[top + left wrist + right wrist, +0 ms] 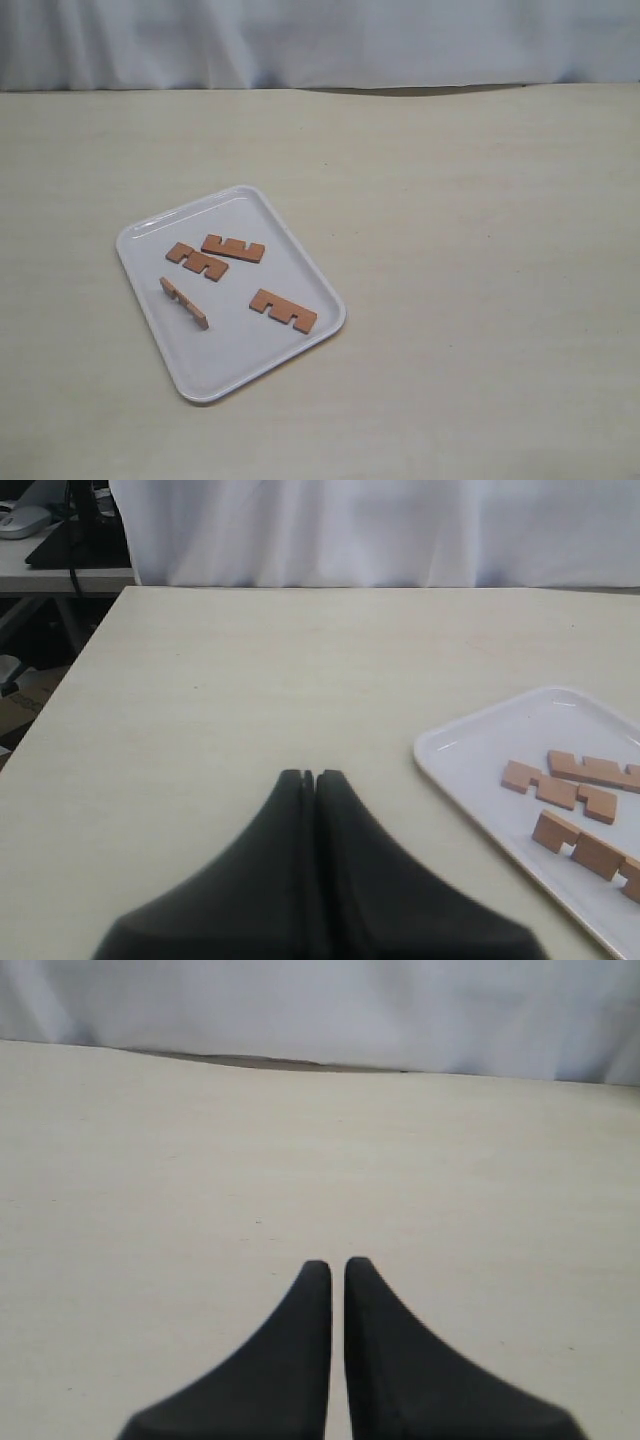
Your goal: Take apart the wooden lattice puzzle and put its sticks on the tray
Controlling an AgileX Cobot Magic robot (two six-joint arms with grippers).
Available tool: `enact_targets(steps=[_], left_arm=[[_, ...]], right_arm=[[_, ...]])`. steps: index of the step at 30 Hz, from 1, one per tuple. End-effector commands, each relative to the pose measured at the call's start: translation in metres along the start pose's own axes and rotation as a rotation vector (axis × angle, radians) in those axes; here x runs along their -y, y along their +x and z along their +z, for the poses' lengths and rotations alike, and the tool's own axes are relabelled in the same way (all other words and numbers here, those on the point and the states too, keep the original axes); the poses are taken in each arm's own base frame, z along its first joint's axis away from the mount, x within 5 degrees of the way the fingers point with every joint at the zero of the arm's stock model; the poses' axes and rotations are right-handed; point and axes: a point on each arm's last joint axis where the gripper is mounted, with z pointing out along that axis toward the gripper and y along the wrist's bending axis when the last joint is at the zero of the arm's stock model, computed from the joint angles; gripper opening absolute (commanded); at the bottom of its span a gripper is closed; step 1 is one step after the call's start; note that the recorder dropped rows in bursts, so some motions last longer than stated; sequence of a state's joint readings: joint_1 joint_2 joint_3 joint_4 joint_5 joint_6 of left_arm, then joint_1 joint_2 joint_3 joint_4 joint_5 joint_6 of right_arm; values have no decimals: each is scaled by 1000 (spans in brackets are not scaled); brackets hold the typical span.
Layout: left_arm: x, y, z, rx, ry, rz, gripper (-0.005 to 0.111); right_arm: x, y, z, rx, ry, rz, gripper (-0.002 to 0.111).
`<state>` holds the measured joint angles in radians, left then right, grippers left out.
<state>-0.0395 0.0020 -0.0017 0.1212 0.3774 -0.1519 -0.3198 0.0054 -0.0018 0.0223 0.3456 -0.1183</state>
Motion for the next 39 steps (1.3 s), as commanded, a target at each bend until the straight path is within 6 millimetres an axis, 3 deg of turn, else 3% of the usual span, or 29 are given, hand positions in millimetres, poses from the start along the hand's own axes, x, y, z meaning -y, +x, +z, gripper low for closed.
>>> enact_targets(steps=[1, 39], left_arm=[[1, -1, 0, 17, 11, 3, 0], [1, -1, 0, 17, 11, 3, 0]], right_arm=[[5, 1, 0, -2, 86, 16, 5], [2, 1, 0, -1, 40, 4, 5]])
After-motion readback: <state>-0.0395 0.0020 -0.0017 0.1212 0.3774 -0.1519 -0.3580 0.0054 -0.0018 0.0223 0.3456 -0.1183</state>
